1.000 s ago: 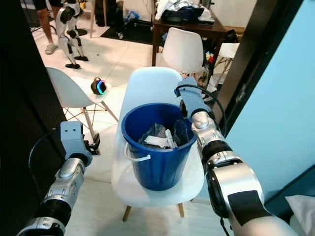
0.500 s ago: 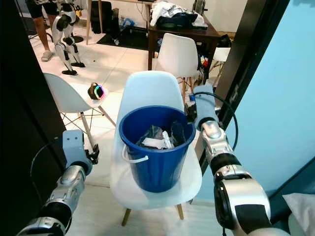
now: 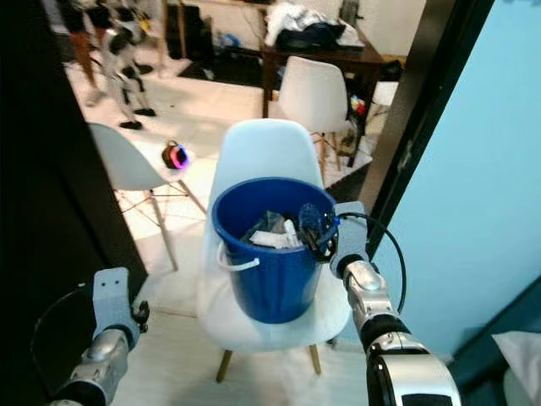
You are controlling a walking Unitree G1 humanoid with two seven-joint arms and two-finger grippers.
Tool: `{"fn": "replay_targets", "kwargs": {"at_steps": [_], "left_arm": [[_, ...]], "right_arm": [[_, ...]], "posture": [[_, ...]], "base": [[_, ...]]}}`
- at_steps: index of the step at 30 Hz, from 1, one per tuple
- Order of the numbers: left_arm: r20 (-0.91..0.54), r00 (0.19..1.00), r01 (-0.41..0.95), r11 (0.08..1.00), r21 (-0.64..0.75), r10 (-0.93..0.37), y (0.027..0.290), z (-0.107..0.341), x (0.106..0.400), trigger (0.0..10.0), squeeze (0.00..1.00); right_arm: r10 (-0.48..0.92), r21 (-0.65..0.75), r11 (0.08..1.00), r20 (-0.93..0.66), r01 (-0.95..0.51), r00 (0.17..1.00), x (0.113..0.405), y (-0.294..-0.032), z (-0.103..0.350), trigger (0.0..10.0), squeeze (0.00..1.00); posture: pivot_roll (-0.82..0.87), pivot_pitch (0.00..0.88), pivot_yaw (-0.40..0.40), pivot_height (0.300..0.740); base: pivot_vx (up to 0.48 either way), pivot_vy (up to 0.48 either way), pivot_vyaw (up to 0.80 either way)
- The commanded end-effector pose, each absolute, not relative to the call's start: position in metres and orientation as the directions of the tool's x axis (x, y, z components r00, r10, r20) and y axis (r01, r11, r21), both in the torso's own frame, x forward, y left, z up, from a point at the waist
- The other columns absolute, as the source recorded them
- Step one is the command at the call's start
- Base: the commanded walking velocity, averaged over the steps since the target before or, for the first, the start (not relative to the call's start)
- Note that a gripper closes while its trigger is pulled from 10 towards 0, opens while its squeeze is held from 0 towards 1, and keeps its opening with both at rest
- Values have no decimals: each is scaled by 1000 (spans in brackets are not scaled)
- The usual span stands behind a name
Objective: Clean up the room
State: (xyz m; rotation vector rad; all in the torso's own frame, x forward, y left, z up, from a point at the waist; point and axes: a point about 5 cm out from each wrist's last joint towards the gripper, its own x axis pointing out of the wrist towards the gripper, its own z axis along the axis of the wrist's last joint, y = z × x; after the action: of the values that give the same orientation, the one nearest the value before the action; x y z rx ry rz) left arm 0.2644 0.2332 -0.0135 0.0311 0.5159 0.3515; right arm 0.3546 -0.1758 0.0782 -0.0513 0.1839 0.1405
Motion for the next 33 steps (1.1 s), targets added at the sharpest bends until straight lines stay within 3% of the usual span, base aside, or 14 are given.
{"fn": "replay_targets", "kwargs": {"at_steps": [1,11,18,21,24,33], "left_arm": [[-543,767,-311,939,149,341,234,-28,250,10000,0],[-660,670,-278,940,200,338,229,-56,215,10000,0],[-674,660,-266,942,203,332,229,-60,209,10000,0],[-691,647,-252,945,206,323,229,-63,204,10000,0],[-697,642,-248,946,207,321,229,-64,202,10000,0],[-737,625,-182,966,181,256,219,-73,192,10000,0]], "right_arm": [[75,-41,995,-284,-91,956,340,-190,56,10000,0],[-51,69,992,-533,103,845,275,-219,-14,10000,0],[-99,83,981,-556,173,825,266,-228,-20,10000,0],[-178,43,963,-643,267,745,245,-243,-35,10000,0],[-195,40,954,-670,297,717,237,-246,-39,10000,0],[-220,-25,949,-768,315,602,204,-246,-62,10000,0]], "posture": [[21,0,-68,740],[20,0,-67,740],[15,0,-66,740],[12,0,-68,740],[12,0,-70,740],[6,0,-73,740]], "base": [[-345,0,0],[-343,0,0],[-334,0,0],[-289,0,-763],[-254,0,-763],[-27,0,-765]]}}
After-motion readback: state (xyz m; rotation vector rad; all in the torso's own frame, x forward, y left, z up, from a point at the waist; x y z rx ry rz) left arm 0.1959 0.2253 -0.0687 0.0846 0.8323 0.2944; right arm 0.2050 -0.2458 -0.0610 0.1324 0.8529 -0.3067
